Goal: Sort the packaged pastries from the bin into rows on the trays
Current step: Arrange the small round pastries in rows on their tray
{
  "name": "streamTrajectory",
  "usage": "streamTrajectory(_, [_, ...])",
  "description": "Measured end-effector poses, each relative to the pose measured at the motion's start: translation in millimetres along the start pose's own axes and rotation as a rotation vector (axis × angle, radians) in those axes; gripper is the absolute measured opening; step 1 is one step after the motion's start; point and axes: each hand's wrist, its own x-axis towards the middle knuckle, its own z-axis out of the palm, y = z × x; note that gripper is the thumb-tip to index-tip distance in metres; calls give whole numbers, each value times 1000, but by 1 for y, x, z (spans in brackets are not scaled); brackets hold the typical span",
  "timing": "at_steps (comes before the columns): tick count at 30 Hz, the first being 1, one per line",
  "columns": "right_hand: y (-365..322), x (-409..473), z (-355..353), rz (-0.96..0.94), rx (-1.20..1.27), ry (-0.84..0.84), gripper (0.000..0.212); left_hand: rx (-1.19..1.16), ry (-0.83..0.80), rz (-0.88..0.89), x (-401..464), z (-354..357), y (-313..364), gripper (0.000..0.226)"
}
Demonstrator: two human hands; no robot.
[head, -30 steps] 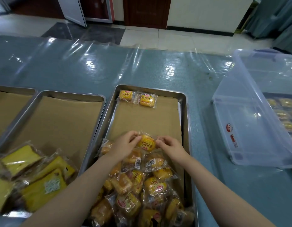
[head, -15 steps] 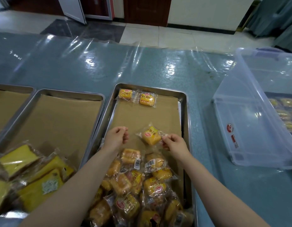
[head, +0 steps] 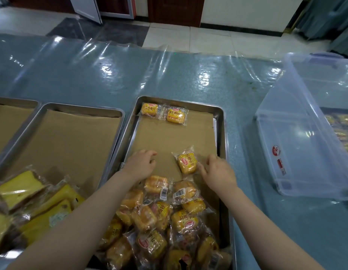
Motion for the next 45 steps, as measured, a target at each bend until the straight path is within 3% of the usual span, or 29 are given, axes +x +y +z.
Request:
streamTrajectory(2, [3, 4, -1, -251, -1, 61, 21, 4, -42, 14, 9, -5, -8, 44])
streamTrajectory(5, [5, 11, -2, -504, -11, -197, 59, 62, -122, 15, 17, -10, -16, 47])
streamTrajectory(7, [5, 16, -1, -549, -51, -301, 68, 87, -163, -1, 17, -9, -20, 48])
streamTrajectory(10, [6, 23, 0, -492, -139, -302, 68, 123, -217, -5, 14, -4, -27, 54])
streamTrajectory(15, [2, 42, 2, -255, -324, -158, 54, 155, -285, -13, 17, -12, -26, 56])
streamTrajectory(18, [-3, 60, 2, -228, -377, -103, 48, 170, -318, -22, 18, -16, -24, 57])
streamTrajectory(21, [-7, 79, 1, -212, -392, -97, 56, 178, -335, -36, 19, -14, -23, 60])
streamTrajectory(26, [-6, 108, 6, -237, -243, -221, 69, 180, -339, -40, 21, -14, -24, 60])
streamTrajectory(35, [-12, 164, 22, 13, -105, -130, 83, 170, -357, -34, 22, -19, -22, 59])
streamTrajectory(41, [-29, 179, 15, 193, 508, 36, 72, 155, -344, -22, 24, -20, -27, 56])
streamTrajectory(43, [-26, 175, 13, 119, 439, 124, 61, 154, -342, -24, 24, -19, -28, 56])
streamTrajectory(45, [-19, 167, 18, -23, 220, 174, 55, 152, -339, -31, 24, -19, -27, 56])
